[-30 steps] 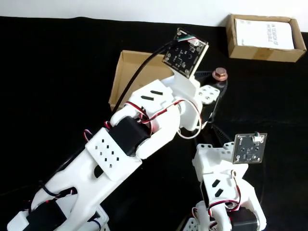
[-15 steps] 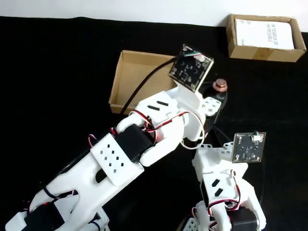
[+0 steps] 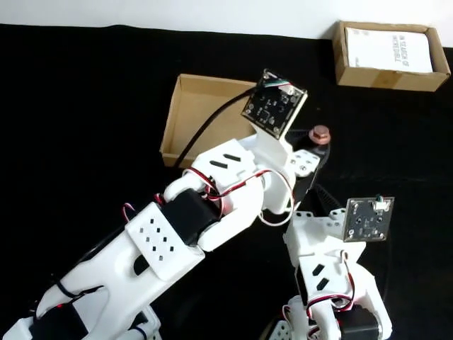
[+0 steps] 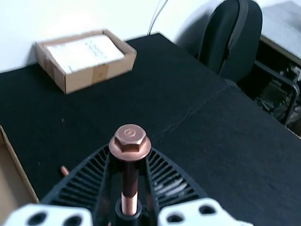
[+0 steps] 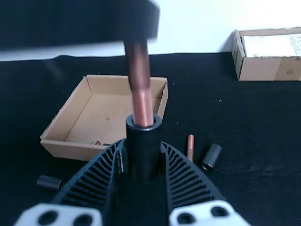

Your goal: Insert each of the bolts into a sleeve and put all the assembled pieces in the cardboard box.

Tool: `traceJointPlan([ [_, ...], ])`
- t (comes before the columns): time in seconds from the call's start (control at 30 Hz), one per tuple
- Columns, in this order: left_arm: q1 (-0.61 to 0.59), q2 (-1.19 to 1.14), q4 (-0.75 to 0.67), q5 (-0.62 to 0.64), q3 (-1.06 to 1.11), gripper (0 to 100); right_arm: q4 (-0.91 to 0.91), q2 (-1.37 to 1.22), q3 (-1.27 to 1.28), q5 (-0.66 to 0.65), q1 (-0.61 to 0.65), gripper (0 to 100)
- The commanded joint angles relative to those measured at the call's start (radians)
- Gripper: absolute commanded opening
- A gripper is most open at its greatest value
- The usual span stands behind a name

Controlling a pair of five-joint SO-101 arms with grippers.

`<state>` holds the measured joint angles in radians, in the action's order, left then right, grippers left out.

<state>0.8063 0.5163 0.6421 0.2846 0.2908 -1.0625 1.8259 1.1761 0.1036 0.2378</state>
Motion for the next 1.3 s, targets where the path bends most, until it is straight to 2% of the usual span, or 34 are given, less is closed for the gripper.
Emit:
traceJointPlan([
  [0.0,0.016,0.042,-0.012,0.008,-0.004,1,0.041,-0.005,-0.039,0.002,0.004,0.7],
  [0.37,0.031,0.041,-0.014,0.008,0.087,1,0.042,-0.005,-0.041,0.002,0.004,0.7],
  [0.47,0.031,0.045,-0.008,0.008,0.108,7,0.042,-0.005,-0.048,0.002,0.004,0.7],
  [0.57,0.031,0.045,0.087,0.014,0.081,16,0.042,-0.005,-0.05,0.002,0.004,0.7],
  [0.63,0.031,0.045,0.167,0.014,0.05,19,0.042,-0.005,-0.05,0.002,0.004,0.7],
  [0.87,-0.007,0.148,0.411,0.008,-0.028,19,0.048,-0.013,-0.085,0.008,0.004,0.7],
  [1.07,-0.007,0.366,0.549,0.006,-0.024,19,0.047,-0.214,-0.229,0.038,0.004,0.7],
  [1.17,-0.016,0.473,0.611,0.005,0.001,17,0.044,-0.361,-0.361,0.13,0.004,0.7],
  [1.27,-0.108,0.587,0.629,0.005,0.053,6,0.039,-0.533,-0.504,0.183,0.005,0.7],
])
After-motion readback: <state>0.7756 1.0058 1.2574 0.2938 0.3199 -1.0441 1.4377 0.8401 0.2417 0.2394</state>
